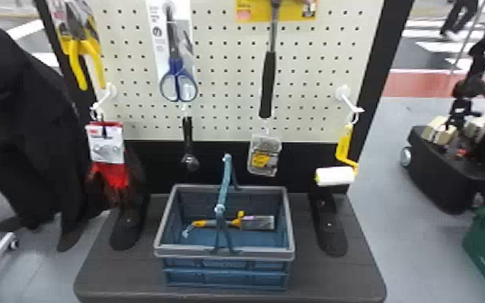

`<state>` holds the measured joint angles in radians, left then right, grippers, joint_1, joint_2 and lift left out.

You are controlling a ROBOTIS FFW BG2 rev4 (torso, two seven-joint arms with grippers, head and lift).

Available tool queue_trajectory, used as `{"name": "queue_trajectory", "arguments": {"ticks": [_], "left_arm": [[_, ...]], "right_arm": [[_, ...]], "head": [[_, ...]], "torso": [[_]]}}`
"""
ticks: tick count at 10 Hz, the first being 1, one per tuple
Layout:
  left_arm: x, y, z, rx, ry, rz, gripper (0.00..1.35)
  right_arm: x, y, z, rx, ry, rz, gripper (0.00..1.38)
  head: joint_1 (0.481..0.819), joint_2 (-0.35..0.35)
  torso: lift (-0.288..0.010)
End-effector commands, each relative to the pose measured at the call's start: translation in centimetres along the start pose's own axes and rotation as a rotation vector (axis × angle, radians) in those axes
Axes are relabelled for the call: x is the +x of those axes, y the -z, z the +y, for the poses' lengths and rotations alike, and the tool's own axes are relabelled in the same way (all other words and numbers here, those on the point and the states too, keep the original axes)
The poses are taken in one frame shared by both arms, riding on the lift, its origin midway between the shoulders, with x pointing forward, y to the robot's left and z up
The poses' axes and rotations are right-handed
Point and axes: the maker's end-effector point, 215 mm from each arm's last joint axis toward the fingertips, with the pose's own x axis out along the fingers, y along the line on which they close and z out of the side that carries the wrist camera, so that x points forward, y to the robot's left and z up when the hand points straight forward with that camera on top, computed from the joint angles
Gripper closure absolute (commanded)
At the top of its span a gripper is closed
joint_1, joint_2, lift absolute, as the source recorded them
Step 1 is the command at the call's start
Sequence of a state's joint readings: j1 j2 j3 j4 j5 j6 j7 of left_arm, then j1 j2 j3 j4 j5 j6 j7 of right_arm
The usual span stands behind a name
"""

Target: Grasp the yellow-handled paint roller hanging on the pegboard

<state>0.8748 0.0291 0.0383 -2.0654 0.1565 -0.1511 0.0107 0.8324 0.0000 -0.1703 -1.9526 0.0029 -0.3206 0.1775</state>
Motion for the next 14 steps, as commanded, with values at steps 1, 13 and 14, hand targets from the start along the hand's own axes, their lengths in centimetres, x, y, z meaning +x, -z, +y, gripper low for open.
{"name": "queue_trajectory", "arguments": {"ticks": [1,13,14], "left_arm": [[0.0,0.0,0.0,0.0,0.0,-0.001,0.14],[-0.2,0.4,0.0,-0.008,-0.001,0.011,0.14],[-0.1,0.4,-0.1,-0.009,0.0,0.01,0.14]], "right_arm": [[-0.1,0.1,0.0,0.001,0.0,0.001,0.22],[7.8,-6.4,-1.1,-0.015,-0.077,-0.092,0.18],[9.7,-7.9,-1.5,-0.045,-0.109,-0.109,0.18]], "head": [[0.549,0.0],[0.549,0.0],[0.549,0.0]], "torso": [[-0.1],[-0.1],[-0.1]]}}
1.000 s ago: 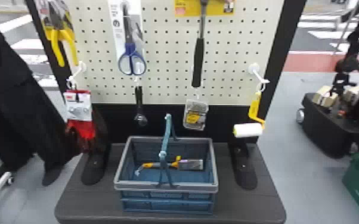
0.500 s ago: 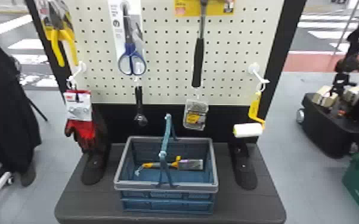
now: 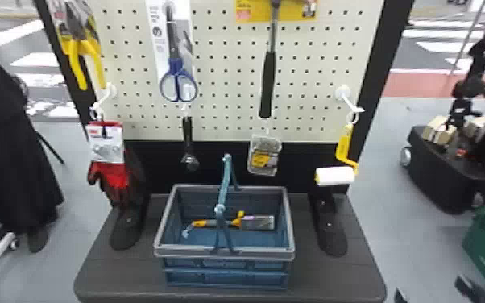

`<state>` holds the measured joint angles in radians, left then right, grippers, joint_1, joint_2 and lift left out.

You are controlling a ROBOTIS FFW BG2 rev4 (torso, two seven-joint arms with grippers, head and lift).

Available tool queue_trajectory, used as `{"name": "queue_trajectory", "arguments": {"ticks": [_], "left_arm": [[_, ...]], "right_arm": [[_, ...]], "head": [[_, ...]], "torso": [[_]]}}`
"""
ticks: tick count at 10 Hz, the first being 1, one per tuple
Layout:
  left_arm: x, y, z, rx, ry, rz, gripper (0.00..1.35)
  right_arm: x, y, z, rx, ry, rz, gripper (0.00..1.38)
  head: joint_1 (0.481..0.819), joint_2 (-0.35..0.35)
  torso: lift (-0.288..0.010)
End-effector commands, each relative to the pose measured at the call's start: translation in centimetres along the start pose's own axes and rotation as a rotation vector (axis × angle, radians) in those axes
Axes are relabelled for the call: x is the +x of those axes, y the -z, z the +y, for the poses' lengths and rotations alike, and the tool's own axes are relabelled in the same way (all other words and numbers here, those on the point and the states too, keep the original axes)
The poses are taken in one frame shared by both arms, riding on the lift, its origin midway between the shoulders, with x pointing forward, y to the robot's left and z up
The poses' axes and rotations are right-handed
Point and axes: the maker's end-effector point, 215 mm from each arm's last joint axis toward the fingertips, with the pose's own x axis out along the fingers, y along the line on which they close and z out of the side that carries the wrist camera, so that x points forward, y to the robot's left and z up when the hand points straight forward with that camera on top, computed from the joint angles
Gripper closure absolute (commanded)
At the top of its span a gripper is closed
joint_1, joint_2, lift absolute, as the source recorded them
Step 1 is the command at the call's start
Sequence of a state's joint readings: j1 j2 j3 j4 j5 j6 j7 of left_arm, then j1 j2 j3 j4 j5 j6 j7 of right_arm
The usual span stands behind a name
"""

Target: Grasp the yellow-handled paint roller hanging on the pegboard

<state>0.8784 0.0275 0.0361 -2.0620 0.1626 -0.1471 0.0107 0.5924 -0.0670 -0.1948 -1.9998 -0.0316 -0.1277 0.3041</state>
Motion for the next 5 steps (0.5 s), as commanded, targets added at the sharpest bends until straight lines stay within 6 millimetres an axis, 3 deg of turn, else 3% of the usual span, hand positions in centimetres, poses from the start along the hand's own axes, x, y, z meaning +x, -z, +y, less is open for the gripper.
{"name": "queue_trajectory", "arguments": {"ticks": [1,5], "left_arm": [[0.0,0.1,-0.1,-0.001,0.002,0.003,0.14],[0.5,0.5,-0.5,-0.006,0.008,0.011,0.14]], "right_arm": [[2.8,-1.0,-2.1,-0.019,-0.016,-0.014,0.18],[8.7,-3.9,-6.7,-0.066,-0.078,-0.026,0.18]], "head": [[0.549,0.0],[0.549,0.0]], "torso": [[-0.1],[-0.1]]}}
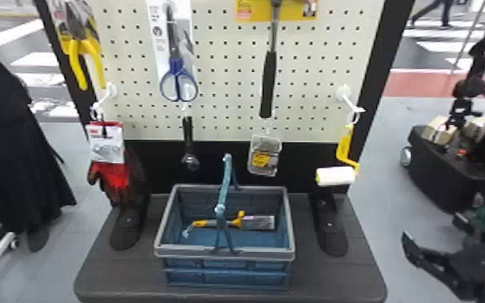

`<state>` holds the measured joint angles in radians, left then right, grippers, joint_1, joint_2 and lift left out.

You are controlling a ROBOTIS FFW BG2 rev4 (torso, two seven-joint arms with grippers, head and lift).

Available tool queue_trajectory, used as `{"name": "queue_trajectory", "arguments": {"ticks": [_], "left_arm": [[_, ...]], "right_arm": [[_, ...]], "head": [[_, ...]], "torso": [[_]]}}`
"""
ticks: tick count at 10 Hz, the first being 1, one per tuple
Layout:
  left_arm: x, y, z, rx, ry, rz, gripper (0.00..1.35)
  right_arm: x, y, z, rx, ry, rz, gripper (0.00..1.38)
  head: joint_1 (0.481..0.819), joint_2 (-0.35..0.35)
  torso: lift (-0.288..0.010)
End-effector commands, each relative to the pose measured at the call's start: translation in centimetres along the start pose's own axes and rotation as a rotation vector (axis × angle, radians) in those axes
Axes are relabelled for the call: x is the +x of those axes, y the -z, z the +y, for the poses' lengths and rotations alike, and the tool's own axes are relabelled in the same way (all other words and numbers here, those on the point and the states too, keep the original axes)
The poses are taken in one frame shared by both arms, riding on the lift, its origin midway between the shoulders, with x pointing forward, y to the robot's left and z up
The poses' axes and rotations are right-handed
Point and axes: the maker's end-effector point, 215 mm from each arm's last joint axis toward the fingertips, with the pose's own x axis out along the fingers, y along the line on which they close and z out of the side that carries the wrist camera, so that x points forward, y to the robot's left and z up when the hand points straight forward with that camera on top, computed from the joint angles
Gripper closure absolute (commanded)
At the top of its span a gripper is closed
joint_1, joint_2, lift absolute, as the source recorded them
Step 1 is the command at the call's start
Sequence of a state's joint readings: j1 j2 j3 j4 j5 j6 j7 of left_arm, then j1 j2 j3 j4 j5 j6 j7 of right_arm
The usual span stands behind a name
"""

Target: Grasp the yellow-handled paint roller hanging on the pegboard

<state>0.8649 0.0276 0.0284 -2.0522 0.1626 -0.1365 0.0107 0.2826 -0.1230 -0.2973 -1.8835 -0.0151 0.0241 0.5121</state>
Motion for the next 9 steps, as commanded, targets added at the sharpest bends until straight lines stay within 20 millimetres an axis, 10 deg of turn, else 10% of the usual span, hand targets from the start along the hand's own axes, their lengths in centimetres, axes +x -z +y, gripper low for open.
{"name": "queue_trajectory", "arguments": {"ticks": [1,6,9], "left_arm": [[0.3,0.1,-0.3,-0.003,0.004,-0.001,0.14],[1.5,0.5,-1.5,-0.015,0.025,0.0,0.14],[1.9,1.0,-2.2,-0.021,0.038,0.004,0.14]], "right_arm": [[2.0,-0.7,-1.9,-0.014,-0.009,0.002,0.19],[8.9,-1.5,-4.5,0.011,-0.13,0.018,0.19],[13.2,-4.3,-2.3,0.055,-0.267,-0.006,0.18]], "head": [[0.549,0.0],[0.549,0.0],[0.549,0.0]], "torso": [[-0.1],[-0.1],[-0.1]]}}
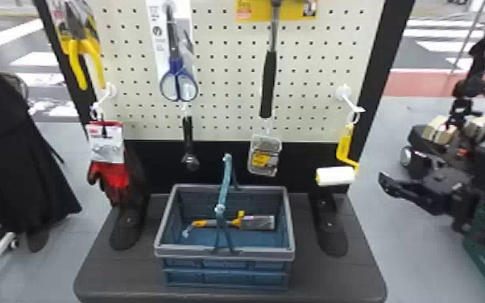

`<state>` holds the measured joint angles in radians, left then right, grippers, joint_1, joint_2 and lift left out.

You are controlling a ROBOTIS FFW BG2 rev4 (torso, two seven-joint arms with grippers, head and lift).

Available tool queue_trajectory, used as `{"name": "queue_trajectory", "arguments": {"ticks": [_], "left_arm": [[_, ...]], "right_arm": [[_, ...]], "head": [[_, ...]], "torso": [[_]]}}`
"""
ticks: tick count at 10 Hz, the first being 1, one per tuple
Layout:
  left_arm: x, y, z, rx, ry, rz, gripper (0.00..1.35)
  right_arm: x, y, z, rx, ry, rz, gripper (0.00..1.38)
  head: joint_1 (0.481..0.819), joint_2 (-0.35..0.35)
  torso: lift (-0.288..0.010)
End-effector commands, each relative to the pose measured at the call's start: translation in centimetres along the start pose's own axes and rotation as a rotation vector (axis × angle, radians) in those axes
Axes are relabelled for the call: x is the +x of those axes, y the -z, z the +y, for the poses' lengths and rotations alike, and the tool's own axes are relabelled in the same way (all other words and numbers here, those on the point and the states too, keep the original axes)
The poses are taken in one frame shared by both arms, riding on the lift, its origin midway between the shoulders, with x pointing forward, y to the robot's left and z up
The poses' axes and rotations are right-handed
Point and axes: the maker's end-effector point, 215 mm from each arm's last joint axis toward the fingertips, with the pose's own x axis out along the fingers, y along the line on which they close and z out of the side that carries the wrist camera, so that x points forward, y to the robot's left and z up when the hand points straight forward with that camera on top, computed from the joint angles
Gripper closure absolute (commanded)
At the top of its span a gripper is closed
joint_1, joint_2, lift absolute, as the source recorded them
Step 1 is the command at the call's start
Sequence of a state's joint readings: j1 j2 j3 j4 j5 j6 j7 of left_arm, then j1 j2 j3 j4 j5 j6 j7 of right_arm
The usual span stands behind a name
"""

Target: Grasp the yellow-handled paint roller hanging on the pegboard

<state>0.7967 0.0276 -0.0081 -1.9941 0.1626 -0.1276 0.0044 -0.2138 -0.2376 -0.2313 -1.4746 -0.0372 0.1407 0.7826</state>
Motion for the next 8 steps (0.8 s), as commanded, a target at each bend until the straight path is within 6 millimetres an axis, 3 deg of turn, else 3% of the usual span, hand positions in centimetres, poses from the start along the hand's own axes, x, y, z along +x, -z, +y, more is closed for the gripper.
{"name": "queue_trajectory", "arguments": {"ticks": [1,5,8], "left_arm": [[0.3,0.2,-0.4,-0.003,0.006,0.001,0.14],[1.1,1.0,-1.1,-0.011,0.017,0.008,0.14],[1.6,1.4,-1.7,-0.018,0.027,0.013,0.14]], "right_arm": [[2.1,0.0,0.6,0.064,-0.079,-0.001,0.19],[5.3,-2.7,3.0,0.113,-0.248,-0.001,0.18],[7.3,-1.4,5.8,0.217,-0.385,0.057,0.19]], "head": [[0.549,0.0],[0.549,0.0],[0.549,0.0]], "torso": [[-0.1],[-0.1],[-0.1]]}}
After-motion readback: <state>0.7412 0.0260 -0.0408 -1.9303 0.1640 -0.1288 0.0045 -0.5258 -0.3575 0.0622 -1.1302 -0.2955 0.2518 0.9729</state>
